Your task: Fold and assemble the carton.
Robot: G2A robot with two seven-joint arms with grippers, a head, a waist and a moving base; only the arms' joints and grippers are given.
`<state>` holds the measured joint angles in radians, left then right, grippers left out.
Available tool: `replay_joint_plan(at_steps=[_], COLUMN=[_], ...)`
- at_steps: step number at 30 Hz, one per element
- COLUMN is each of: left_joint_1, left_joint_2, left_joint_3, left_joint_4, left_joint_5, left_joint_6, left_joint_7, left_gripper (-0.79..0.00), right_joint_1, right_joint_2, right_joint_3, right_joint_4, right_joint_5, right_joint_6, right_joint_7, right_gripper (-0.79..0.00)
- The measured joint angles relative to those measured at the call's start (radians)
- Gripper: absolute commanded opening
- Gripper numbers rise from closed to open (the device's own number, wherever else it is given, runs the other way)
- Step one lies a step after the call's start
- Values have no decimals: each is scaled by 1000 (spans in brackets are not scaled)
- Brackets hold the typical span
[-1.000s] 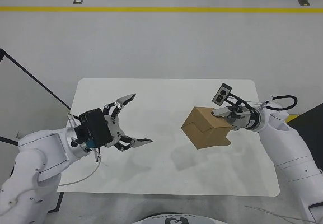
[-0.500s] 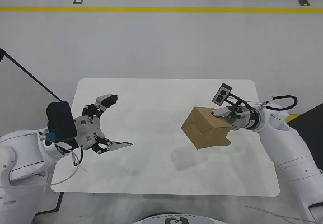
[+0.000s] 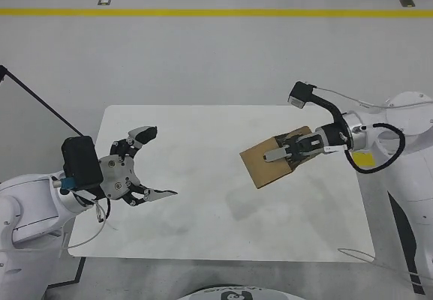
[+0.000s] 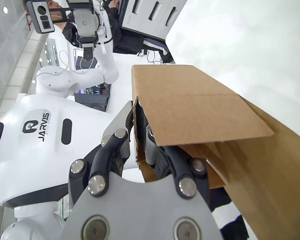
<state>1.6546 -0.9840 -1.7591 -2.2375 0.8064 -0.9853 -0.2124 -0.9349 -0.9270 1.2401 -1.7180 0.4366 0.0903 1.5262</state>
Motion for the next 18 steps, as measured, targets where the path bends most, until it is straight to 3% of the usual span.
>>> replay_joint_plan(at_steps=[8,11,13,18], left_joint_1=[0,0,0,0], left_joint_2=[0,0,0,0], left_joint_3=[0,0,0,0], left_joint_4=[0,0,0,0], left_joint_5=[0,0,0,0], left_joint_6=[0,0,0,0], left_joint_7=[0,0,0,0], left_gripper=[0,0,0,0], right_joint_1=[0,31,85,234], right_joint_2=[3,10,14,-1], right_joint_3=[-5,-25,-66,-243], right_joint_4=[-17,-89,-139,-174], right_joint_5=[-9,-173,-361,-673], right_joint_6=[-5,-36,-60,-146], right_joint_7=[-11,-18,6,10], right_gripper=[-785,-785,-785,-785])
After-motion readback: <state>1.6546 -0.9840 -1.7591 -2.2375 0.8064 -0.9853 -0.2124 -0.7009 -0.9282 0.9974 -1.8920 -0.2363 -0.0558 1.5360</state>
